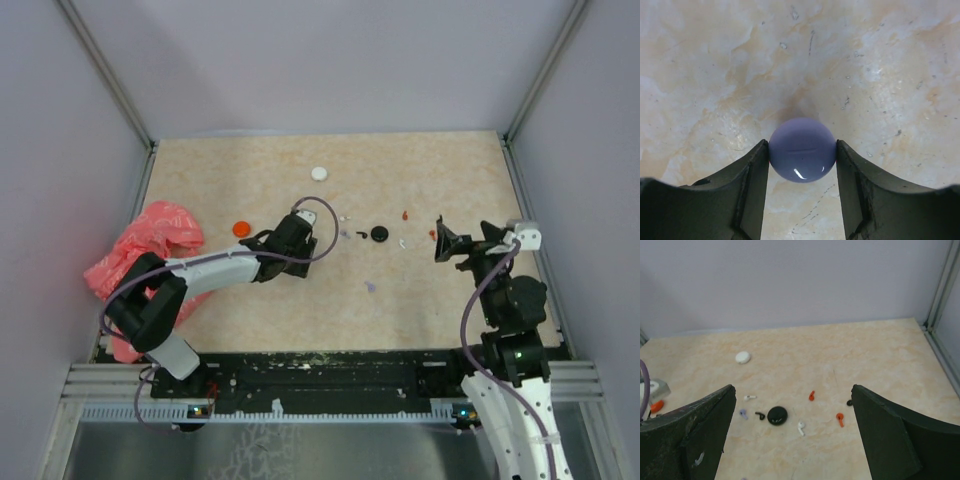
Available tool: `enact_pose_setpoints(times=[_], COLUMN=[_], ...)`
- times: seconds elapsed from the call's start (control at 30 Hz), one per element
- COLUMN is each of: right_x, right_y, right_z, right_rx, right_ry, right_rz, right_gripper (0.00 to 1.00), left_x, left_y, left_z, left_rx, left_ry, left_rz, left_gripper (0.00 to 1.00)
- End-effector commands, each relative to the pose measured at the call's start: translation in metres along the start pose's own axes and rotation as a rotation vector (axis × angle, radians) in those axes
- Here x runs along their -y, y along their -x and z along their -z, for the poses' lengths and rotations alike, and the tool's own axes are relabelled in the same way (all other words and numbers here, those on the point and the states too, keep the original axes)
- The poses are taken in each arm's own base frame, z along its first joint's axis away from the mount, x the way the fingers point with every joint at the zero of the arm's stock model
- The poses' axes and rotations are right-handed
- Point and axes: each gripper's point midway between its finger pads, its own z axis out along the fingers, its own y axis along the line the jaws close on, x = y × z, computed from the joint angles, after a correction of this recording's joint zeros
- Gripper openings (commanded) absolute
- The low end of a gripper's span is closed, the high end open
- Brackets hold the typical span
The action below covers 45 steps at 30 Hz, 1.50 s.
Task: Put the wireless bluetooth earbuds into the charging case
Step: Pick up the charging case at the center of the board.
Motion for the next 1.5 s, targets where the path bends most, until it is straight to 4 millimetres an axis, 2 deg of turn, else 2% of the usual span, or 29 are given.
enact_pose_setpoints(times=[0.0, 0.2, 0.3, 0.53, 0.7, 0.87, 1.03, 1.23, 1.47], right_x=[-0.026, -0.063, -0.067, -0.101, -0.118, -0.134, -0.167, -0.195, -0.213], right_y=[0.003, -0.022, -0.029, -0.048, -0.042, -0.047, -0.059, -0.073, -0.093], right_z=[-0.014, -0.035, -0.044, -0.047, -0.05, -0.057, -0.053, -0.054, -0.049], right_rx=[-0.08, -0.303, -0.398, -0.539, -0.569, -0.628, -0.674, -0.69, -0.734], right_ry=[0.111, 0.294, 0.291, 0.494, 0.599, 0.653, 0.705, 0.728, 0.759], right_rz=[-0.05, -0.074, -0.123, -0.171, -0.196, -0.234, -0.196, -0.253, -0.276], right_gripper=[0.98, 0.98, 0.98, 0.98, 0.98, 0.91, 0.89, 0.82, 0.74], left_x=[0.015, 0.028, 0.035, 0.055, 0.07, 0.088, 0.101, 0.109, 0.118], left_y=[0.04, 0.074, 0.092, 0.12, 0.13, 0.13, 0.131, 0.129, 0.13], left_z=[0.02, 0.05, 0.068, 0.104, 0.132, 0.154, 0.16, 0.161, 0.162], left_rx=[0.189, 0.442, 0.583, 0.834, 0.987, 1.103, 1.126, 1.123, 1.127], left_ry=[-0.093, -0.189, -0.22, -0.258, -0.289, -0.366, -0.385, -0.399, -0.413], left_rz=[-0.058, -0.123, -0.17, -0.348, -0.461, -0.52, -0.546, -0.548, -0.543], left_gripper=[0.48, 0.49, 0.49, 0.49, 0.49, 0.5, 0.5, 0.51, 0.5])
